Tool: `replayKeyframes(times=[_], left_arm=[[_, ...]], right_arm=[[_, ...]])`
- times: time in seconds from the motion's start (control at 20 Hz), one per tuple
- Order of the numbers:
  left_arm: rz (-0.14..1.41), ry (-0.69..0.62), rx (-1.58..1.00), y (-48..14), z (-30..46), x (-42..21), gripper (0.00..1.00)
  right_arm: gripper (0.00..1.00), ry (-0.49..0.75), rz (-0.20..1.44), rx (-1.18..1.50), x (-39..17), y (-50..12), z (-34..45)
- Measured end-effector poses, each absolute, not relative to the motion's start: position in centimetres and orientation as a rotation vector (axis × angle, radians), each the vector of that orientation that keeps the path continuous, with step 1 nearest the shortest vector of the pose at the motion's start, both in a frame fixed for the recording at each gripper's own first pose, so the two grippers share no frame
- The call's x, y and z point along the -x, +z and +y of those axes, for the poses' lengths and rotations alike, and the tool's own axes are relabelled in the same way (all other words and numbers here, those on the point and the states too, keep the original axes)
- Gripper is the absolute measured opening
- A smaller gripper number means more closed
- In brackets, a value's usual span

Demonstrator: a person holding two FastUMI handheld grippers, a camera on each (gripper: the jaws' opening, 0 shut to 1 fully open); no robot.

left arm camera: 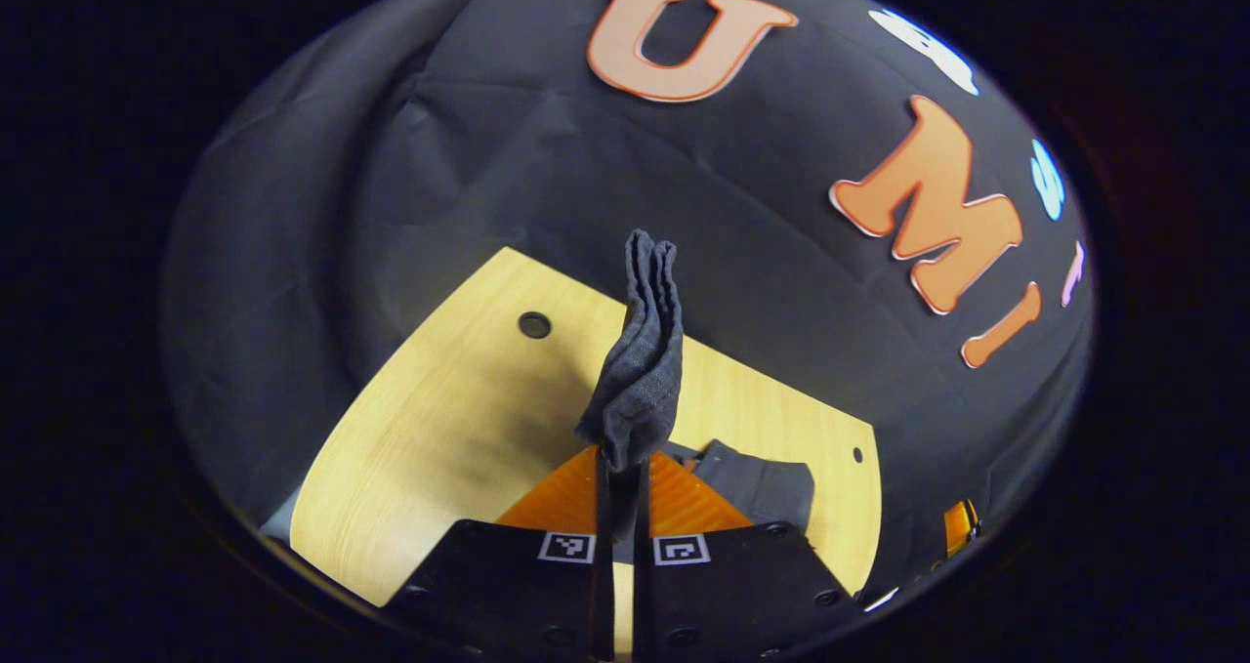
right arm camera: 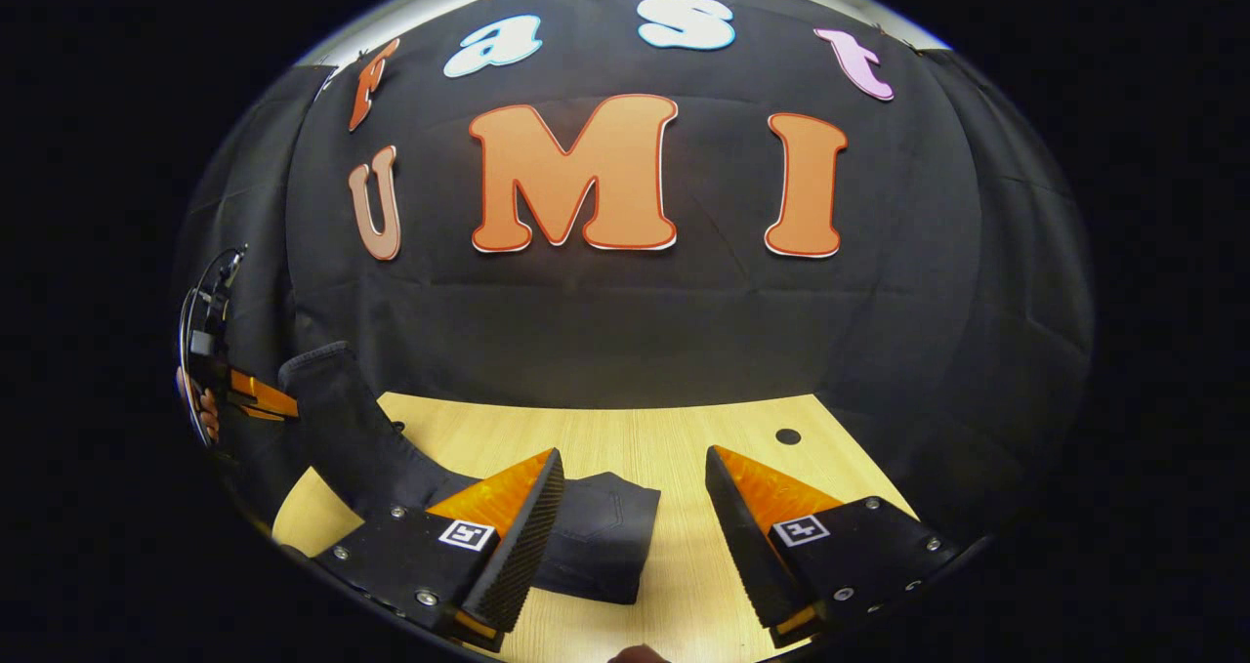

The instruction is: Grasp the waist and the cuffs of the jeans and fold them to make the two legs overlap; first hold the waist and fold one-third of the jeans toward the cuffs, then hold the cuffs and fold the remaining one-third in the same direction to finish folding.

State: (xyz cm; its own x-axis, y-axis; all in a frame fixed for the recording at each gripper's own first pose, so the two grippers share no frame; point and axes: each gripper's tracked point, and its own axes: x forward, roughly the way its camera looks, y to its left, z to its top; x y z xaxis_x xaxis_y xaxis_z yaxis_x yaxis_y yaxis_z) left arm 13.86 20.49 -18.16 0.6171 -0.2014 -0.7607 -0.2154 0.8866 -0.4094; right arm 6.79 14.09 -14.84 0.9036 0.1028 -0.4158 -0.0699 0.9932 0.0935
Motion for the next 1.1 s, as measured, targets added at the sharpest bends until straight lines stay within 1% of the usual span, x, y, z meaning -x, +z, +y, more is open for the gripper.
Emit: replayKeyframes(times=[0.25, 0.6, 0.85, 0.9, 0.95, 1.1], left_arm=[[0.914, -0.094, 0.457, -16.1, 13.1, -14.8, 0.07], [0.942, -0.181, 0.441, -14.7, 5.1, -14.9, 0.07], [0.968, -0.241, 0.414, -14.8, -0.7, -14.4, 0.07], [0.978, -0.255, 0.404, -15.1, -1.7, -13.9, 0.06], [0.99, -0.266, 0.395, -15.4, -2.9, -13.5, 0.08], [1.016, -0.296, 0.368, -16.4, -5.5, -12.3, 0.07]], right_arm=[[0.88, 0.104, 0.433, -0.09, -7.6, -15.4, 12.7], [0.88, 0.119, 0.446, -0.101, -8.2, -16.2, 10.2], [0.88, 0.134, 0.448, -0.097, -8.3, -16.5, 8.5], [0.88, 0.133, 0.449, -0.098, -8.3, -16.5, 8.1], [0.89, 0.14, 0.447, -0.1, -8.2, -16.6, 7.8], [0.88, 0.148, 0.452, -0.097, -8.3, -17.0, 6.8]])
